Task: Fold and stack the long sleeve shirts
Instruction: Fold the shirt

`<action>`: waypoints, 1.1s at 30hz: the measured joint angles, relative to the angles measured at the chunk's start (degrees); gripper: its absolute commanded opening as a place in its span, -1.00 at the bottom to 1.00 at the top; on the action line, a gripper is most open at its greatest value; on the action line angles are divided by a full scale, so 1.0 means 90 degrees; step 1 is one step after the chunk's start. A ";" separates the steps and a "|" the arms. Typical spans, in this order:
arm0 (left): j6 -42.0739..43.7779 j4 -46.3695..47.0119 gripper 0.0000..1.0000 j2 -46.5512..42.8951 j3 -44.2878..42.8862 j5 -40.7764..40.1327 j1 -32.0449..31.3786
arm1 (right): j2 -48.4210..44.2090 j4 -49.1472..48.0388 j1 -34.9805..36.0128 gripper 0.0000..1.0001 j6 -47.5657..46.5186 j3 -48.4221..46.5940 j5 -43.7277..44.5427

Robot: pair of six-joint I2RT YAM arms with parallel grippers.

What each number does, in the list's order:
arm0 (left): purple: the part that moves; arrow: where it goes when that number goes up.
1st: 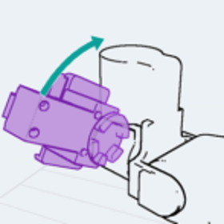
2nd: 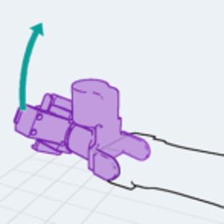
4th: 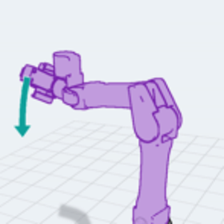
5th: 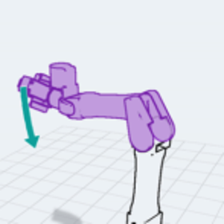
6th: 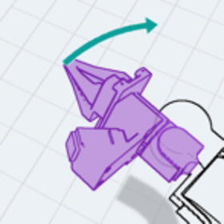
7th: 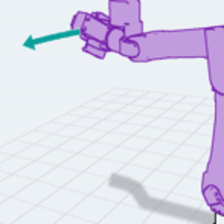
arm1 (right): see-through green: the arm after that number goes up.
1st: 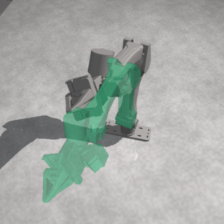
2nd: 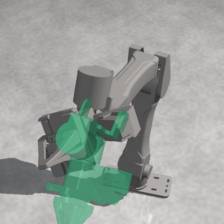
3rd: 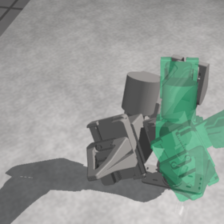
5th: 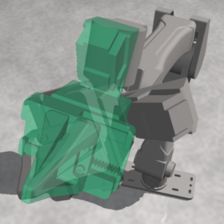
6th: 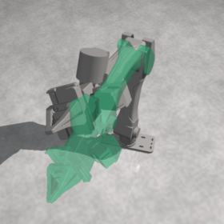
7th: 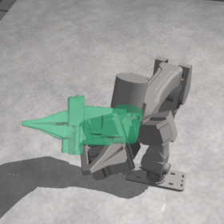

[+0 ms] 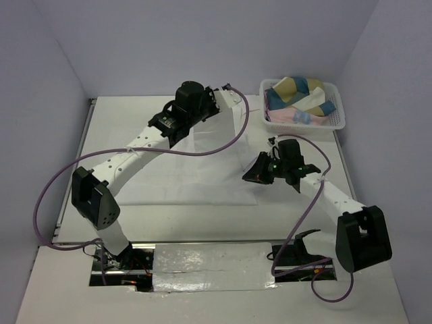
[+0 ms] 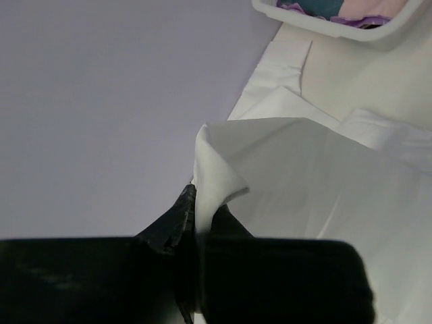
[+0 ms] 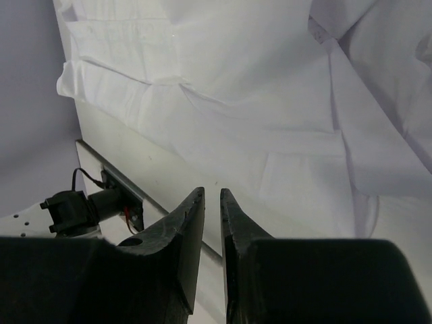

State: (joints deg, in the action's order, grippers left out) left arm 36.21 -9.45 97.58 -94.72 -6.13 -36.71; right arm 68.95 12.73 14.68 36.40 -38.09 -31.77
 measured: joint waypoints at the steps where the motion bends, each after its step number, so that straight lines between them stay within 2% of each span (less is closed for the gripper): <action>1: -0.0005 0.0000 -1.00 -0.0002 -0.0068 0.0010 0.0024 | 0.0136 -0.0131 0.0039 -0.54 0.0053 0.0022 0.0002; 8: -0.0019 -0.0527 -1.00 -0.0078 -0.0007 0.0629 0.0029 | 0.0954 -0.0639 0.0097 -0.51 0.0333 0.0104 0.0019; 15: 0.0010 -0.2567 -1.00 -0.0699 0.0510 0.2324 -0.0034 | 0.0765 -0.0401 0.0095 -0.49 0.0233 0.0100 0.0367; 18: -0.0070 -0.3111 -1.00 -0.1239 0.0850 0.2907 -0.0073 | 0.0512 -0.0175 0.0095 -0.49 0.0117 0.0100 0.0512; 24: -0.0236 -0.3560 -1.00 -0.2030 0.1010 0.3602 -0.0189 | 0.0333 -0.0172 0.0095 -0.49 0.0046 0.0146 0.0491; 33: -0.0257 -0.4296 -1.00 -0.2035 0.0979 0.4568 -0.0267 | 0.0818 -0.0726 0.0107 -0.49 0.0352 0.0236 0.0219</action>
State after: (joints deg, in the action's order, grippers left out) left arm 33.89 -48.12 79.26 -85.91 34.98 -39.11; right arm 76.31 6.20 15.64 39.57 -35.97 -29.80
